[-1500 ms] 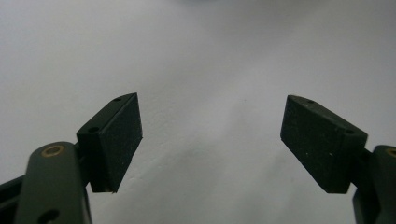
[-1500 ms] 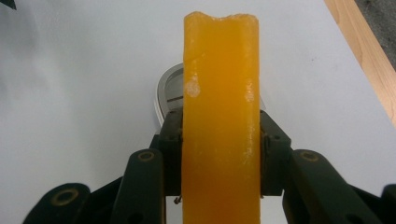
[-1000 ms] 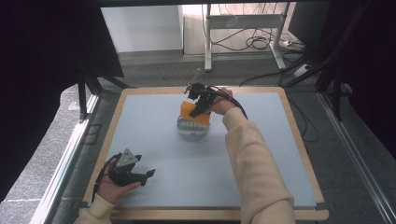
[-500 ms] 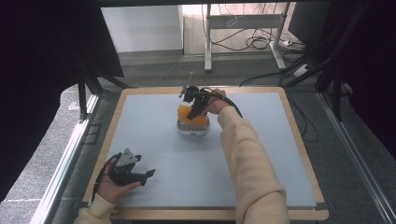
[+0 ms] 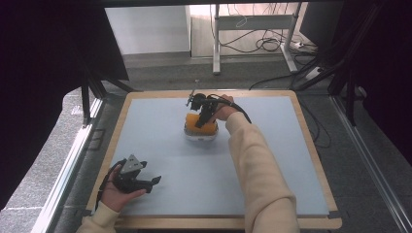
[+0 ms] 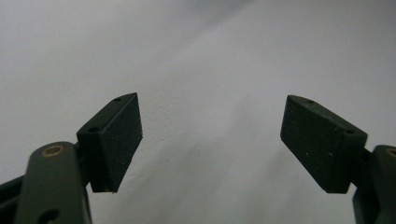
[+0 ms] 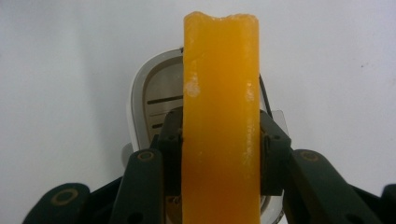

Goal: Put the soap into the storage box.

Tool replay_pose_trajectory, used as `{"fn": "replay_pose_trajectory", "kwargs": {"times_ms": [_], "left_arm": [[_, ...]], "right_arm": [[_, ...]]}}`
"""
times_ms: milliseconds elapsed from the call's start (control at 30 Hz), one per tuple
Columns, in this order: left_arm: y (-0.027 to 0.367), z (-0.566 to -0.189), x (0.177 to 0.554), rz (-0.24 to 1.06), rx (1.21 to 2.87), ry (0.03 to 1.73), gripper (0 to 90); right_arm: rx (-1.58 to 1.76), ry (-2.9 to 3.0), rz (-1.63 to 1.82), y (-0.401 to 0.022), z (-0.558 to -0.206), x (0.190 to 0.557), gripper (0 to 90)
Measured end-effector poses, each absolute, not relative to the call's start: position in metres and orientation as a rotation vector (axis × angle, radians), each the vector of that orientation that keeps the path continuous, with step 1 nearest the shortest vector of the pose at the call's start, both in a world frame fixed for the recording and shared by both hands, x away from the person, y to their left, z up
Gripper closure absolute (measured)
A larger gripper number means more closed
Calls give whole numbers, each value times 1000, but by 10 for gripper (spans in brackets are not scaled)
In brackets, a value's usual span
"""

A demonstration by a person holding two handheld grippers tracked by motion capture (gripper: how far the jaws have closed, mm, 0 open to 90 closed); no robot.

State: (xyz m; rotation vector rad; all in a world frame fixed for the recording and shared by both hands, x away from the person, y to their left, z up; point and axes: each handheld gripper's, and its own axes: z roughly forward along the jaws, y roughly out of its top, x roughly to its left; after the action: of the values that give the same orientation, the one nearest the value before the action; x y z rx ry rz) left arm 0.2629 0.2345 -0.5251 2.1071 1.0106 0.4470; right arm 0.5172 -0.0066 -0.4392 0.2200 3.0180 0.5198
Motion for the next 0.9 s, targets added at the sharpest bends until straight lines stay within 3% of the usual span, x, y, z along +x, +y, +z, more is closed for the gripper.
{"fn": "replay_pose_trajectory", "kwargs": {"times_ms": [267, 467, 900], "left_arm": [[234, -525, 263, 448, 2107, 1011, 204], [233, -525, 263, 448, 2116, 1005, 204], [234, -525, 262, 448, 2112, 1010, 203]], "right_arm": [[314, 2951, 596, -12, -437, 519, 553], [406, 2868, 636, -18, -429, 517, 408], [594, 2767, 755, -37, -417, 506, 300]]}}
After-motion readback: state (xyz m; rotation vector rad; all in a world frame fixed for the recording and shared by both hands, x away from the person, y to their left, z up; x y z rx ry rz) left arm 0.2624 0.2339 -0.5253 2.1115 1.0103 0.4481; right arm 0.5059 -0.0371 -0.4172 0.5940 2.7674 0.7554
